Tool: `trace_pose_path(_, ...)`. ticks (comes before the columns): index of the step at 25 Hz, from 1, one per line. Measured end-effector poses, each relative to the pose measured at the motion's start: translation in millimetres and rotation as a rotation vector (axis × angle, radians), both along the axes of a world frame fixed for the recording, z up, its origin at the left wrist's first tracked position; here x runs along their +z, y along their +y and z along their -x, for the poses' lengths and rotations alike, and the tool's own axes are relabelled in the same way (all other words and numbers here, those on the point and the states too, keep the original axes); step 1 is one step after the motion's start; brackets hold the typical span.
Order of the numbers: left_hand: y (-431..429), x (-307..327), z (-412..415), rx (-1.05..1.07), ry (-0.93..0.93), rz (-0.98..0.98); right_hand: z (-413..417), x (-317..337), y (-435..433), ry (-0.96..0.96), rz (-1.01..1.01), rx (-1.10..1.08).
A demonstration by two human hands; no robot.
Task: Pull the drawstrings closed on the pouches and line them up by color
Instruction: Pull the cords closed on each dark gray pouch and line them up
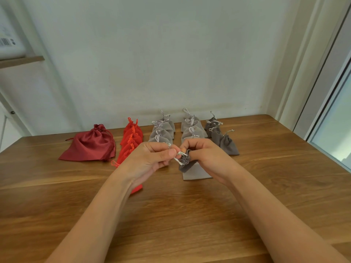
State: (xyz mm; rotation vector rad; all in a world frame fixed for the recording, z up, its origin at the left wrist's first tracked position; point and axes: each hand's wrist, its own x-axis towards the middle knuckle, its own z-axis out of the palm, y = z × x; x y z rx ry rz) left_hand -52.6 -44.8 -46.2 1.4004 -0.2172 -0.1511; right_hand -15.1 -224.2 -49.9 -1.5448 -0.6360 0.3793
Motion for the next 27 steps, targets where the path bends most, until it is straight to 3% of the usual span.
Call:
trace_pose_path(5, -8, 5, 5, 0.140, -0.097, -0.219, -2, -1, 0, 0.024, -0.010, -0.009)
trace_pose_path(12, -18, -4, 6, 0.538, -0.523, -0.737, -5, 0, 2, 0.058, 0.012, -0.137)
trace_pose_path(15, -21, -6, 9, 0.693, -0.645, -0.713, -8, 11, 5, 0.094, 0.256, -0.175)
trace_pose_path(19, -22, -9, 8, 0.771, -0.820, -0.740, 1, 5, -3, -0.026, -0.010, -0.232)
trace_pose_path(24, -21, -10, 6, 0.738, -0.743, -0.666, -3, 0, -1, 0.093, -0.062, -0.076)
trace_pose_path(27, -22, -8, 7, 0.665, -0.638, -0.577, -1, 2, -5, -0.055, 0.041, -0.159)
